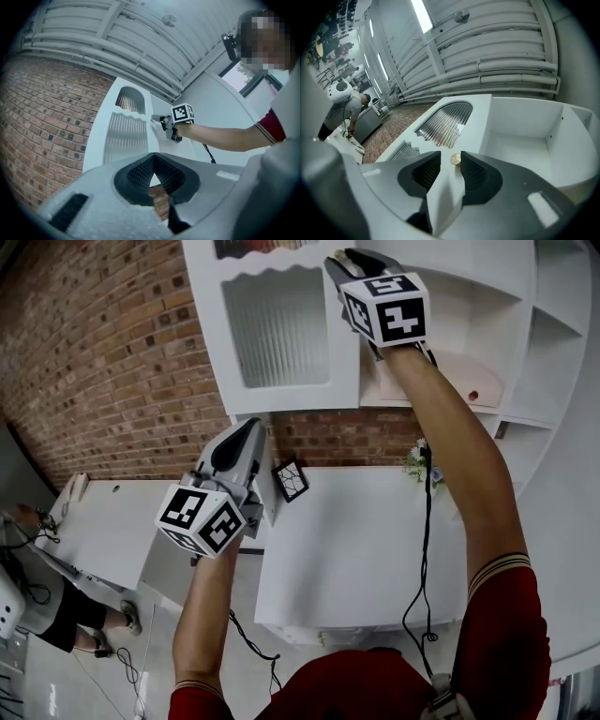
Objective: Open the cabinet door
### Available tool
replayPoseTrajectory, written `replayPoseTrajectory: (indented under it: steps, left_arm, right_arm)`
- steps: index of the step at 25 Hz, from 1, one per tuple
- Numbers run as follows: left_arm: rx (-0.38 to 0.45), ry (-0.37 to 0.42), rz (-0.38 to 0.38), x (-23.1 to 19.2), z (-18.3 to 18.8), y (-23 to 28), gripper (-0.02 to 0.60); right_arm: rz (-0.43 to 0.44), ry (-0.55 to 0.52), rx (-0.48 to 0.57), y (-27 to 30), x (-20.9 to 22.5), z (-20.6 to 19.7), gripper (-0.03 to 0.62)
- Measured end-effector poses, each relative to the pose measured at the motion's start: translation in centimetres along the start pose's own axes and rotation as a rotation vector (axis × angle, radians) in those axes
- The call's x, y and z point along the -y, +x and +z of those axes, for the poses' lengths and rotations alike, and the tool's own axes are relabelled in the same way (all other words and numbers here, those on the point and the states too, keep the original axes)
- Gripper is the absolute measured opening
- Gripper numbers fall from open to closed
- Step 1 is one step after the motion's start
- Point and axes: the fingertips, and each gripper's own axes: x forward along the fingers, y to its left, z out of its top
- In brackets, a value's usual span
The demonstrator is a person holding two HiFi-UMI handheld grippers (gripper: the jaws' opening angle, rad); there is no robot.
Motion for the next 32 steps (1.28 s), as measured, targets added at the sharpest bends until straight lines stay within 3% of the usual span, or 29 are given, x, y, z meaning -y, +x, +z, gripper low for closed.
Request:
replayPoseTrajectory:
  steps: [12, 18, 32]
  left_arm:
    - [0.002, 0.004, -0.005, -0.4, 0.1, -1.3, 0.000]
    - [-0.004, -0.014, 0.001, -0.8, -0.4, -2.2, 0.000]
    - [-0.013, -0.044, -0.058, 1.6, -1.8, -3.0, 0.000]
  right_arm:
    - [-0.057, -0.014, -0.068, 1.1, 0.4, -0.8, 0.119]
    - [-0.104, -0.049, -0.096, 1.4, 1.0, -1.3, 0.074]
    - [-0.154, -0.147, -0.126, -1.9, -1.2, 1.6, 0.081]
